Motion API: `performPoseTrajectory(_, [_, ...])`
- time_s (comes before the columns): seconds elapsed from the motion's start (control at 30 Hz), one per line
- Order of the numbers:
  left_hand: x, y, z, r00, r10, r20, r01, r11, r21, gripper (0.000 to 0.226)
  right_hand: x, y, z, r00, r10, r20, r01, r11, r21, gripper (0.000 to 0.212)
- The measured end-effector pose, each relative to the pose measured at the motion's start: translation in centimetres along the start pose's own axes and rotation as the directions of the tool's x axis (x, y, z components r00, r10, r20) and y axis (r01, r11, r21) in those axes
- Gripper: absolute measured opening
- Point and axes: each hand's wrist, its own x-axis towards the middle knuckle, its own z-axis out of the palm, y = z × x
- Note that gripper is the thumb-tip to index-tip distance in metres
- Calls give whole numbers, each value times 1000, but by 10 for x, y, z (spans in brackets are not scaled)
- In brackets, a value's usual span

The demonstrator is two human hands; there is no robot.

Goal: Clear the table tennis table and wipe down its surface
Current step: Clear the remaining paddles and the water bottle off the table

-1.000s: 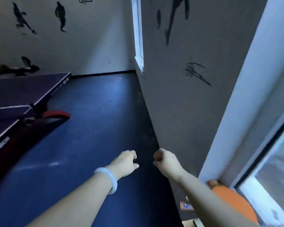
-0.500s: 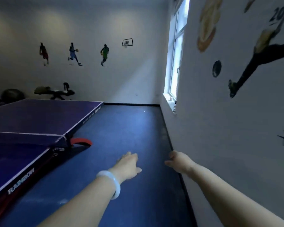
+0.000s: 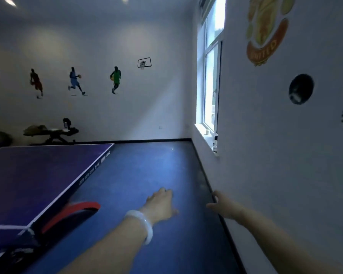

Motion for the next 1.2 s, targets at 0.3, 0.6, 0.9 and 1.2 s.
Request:
performPoseTrajectory(0.3, [197,-92,-25,996,-72,46,75,996,-49,61,238,-56,6,995,-23,94,29,998,-59,63])
performPoseTrajectory(0.6, [441,-200,-55,997,-13,80,15,1000,-15,66,472,-102,3,995,71,63,-72,997,7,64])
performPoseTrajectory(0.9, [679,-195,-48,975,162,155,-171,984,51,70,643,-63,-28,971,239,-23,-235,966,107,55])
performPoseTrajectory(1.2, [922,-157,-53,960,235,154,-243,969,37,67,861,12,-84,953,295,-66,-277,939,201,60])
